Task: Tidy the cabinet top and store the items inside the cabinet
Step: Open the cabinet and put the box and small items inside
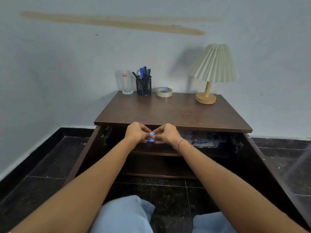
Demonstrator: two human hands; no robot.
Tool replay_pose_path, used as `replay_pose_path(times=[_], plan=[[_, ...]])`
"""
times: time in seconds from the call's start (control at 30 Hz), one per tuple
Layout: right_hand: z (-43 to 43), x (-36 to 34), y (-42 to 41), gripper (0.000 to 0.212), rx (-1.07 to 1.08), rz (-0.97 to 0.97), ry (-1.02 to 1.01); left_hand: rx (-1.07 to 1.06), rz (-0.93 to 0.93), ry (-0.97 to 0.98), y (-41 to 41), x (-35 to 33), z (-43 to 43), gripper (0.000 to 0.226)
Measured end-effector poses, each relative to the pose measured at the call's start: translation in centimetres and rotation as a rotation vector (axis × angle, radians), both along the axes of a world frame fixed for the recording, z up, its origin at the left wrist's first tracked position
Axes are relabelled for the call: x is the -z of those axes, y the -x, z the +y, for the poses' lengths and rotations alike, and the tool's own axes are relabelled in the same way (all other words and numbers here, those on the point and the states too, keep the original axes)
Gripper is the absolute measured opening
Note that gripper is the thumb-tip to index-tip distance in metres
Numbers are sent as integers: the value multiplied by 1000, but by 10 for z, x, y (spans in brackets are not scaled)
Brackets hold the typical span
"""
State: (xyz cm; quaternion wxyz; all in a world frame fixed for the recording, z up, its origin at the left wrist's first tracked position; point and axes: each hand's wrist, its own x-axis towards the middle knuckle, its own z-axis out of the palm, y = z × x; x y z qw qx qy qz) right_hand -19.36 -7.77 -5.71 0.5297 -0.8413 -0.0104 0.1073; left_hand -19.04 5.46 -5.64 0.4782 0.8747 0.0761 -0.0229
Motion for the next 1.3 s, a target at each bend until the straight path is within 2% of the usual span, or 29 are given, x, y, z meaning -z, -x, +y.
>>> replay_pose_path(times=[0.2,0.53,0.9,1.17,1.3], plan=[[25,54,-29,27,62,-25,144,-86,-28,-15,-15,58,14,18],[33,129,-72,24,257,-28,41,-95,-132,-19,-57,124,9,20],[35,149,-88,26,385,-25,-33,-168,-153,13,-72,149,1,18],[42,145,-85,30,433,49,-147,-193,-81,71,-71,149,-2,29],[39,141,-77,38,460,15,-28,-220,-59,73,-68,143,-4,32]])
